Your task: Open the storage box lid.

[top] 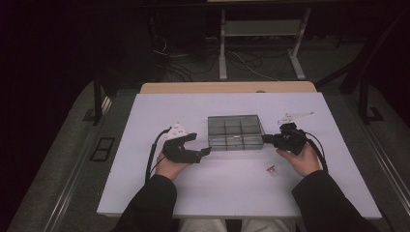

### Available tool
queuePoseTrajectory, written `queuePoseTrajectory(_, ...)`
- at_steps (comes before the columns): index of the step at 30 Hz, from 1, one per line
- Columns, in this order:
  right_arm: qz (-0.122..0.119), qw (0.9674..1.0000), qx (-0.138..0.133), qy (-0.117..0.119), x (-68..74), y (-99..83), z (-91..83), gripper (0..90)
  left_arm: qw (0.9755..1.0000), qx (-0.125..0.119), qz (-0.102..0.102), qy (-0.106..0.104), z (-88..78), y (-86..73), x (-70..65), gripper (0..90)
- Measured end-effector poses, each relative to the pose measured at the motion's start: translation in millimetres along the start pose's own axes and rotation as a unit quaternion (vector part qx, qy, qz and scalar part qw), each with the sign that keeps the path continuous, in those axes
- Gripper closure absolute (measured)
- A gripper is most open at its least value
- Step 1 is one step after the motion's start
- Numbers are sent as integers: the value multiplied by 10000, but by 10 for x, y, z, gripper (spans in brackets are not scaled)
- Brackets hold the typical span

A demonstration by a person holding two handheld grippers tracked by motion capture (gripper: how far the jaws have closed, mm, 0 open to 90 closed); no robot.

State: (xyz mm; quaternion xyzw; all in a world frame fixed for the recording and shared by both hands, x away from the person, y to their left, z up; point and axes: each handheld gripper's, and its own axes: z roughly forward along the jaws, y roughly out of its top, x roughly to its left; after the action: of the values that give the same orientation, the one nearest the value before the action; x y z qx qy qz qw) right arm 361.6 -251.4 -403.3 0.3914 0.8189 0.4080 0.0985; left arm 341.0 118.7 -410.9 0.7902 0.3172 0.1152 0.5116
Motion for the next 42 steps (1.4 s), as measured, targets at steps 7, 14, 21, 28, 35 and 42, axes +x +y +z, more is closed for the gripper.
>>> queuePoseTrajectory(7, -35, 9999, -86, 41, 7, 84, -15, 885, 9998, -38, 174, 25, 35, 123, 88, 213)
queuePoseTrajectory(14, -102, 9998, -133, 83, -2, 180, -39, 886, 9992, -19, 388, 68, 106, 207, 112, 256)
queuePoseTrajectory(21, -153, 9997, -155, 130, -8, 270, -57, 885, 9985, -67, 511, 198, 197, 224, 137, 298)
queuePoseTrajectory(28, -199, 9996, -162, 139, -5, 355, -56, 885, 9974, -113, 639, 325, 246, 295, 204, 356)
queuePoseTrajectory(35, -222, 9995, -179, 140, -12, 418, -58, 885, 9963, -226, 735, 372, 289, 365, 250, 416)
queuePoseTrajectory(42, -197, 9995, -209, 134, -53, 481, -57, 886, 9954, -317, 815, 383, 350, 419, 258, 513)
